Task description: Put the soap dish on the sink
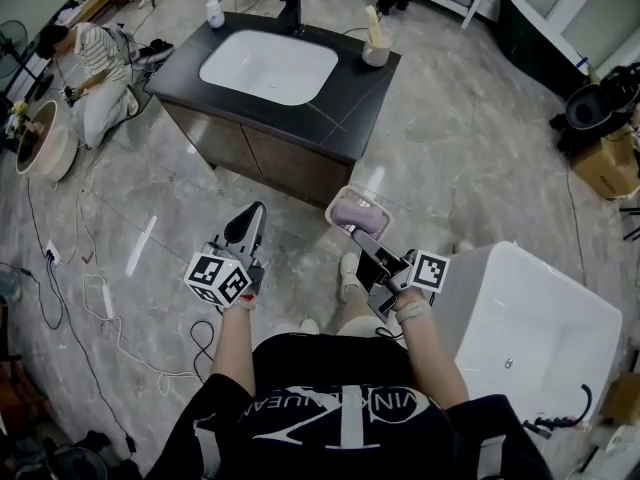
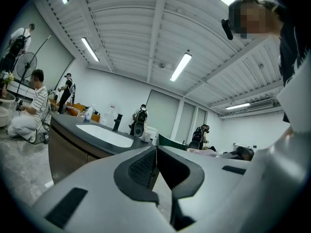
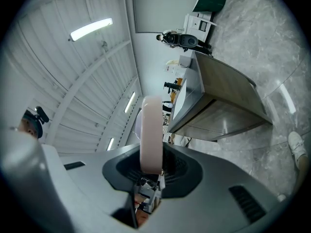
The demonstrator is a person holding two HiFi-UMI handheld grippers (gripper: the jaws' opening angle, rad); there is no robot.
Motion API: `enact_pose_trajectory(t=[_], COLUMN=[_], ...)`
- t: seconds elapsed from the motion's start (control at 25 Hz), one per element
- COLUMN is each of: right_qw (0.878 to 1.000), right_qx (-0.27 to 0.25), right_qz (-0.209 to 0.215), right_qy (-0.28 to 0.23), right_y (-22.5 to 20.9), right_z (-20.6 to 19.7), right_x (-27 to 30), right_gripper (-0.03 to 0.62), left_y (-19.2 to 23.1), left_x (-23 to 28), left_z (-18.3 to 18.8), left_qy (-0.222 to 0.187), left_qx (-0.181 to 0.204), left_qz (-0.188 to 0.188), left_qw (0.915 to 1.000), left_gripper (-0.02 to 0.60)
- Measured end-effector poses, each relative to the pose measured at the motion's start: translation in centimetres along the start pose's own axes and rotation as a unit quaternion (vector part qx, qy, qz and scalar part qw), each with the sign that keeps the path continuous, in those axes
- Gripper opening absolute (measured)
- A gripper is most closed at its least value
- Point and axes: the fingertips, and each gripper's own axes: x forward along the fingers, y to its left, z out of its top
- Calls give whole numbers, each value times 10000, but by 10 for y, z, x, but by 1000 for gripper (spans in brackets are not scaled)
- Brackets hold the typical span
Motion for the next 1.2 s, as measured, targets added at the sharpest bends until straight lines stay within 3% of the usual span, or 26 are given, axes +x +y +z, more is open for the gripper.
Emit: enact_pose_trajectory(t=[0.52, 1.2], right_qw=[9977, 9925], right_qx=[72, 180], right_qz=[51, -18], right_qy=[675, 1210], right_y=[-47, -103], right_z=[93, 171], right_x=[54, 95], right_gripper=[92, 92], left_y=[28, 45], left_x=[110, 201], left_z=[3, -6], left_qy=[90, 306], left_qx=[-117, -241], left_qz=[216, 480], left_qw=[9997, 9981], left_gripper=[21, 21])
